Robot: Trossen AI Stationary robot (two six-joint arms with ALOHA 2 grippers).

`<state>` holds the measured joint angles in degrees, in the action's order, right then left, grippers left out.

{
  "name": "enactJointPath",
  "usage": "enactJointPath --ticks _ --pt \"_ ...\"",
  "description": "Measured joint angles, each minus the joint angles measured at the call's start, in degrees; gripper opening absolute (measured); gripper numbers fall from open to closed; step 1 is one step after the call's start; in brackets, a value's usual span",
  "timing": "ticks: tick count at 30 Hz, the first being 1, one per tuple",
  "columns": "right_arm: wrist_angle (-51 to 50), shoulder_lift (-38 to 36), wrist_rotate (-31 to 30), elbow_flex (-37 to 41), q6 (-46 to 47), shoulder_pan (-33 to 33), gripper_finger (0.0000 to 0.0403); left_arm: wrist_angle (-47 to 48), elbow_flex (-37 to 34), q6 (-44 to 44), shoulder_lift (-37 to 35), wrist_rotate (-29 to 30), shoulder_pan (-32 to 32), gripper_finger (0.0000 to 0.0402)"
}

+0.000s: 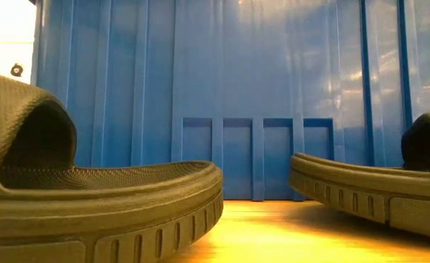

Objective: Pick and place slides into bin
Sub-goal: Put the black slide into the blue bin

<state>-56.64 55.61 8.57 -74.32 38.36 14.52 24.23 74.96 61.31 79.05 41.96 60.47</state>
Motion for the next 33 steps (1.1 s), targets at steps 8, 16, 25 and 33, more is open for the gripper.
enactJointPath --ticks 8,16,25,33 --pt "0.00 0.00 -1.26 0.01 -0.01 0.00 0.0224 -3.03 0.00 -11.96 -0.09 10.23 -3.86 0.0000" --pt "0.00 0.00 -1.33 0.01 0.01 0.00 0.0224 -3.23 0.00 -19.39 -1.30 13.39 -10.75 0.0000" --pt "-0.02 0.00 -1.39 0.01 -0.01 0.00 0.0224 -6.60 0.00 -23.51 -3.09 13.13 -19.83 0.0000" --pt "-0.04 0.00 -6.27 0.01 1.38 0.00 0.0224 -12.09 0.00 -26.14 -3.13 13.15 -30.04 0.0000"
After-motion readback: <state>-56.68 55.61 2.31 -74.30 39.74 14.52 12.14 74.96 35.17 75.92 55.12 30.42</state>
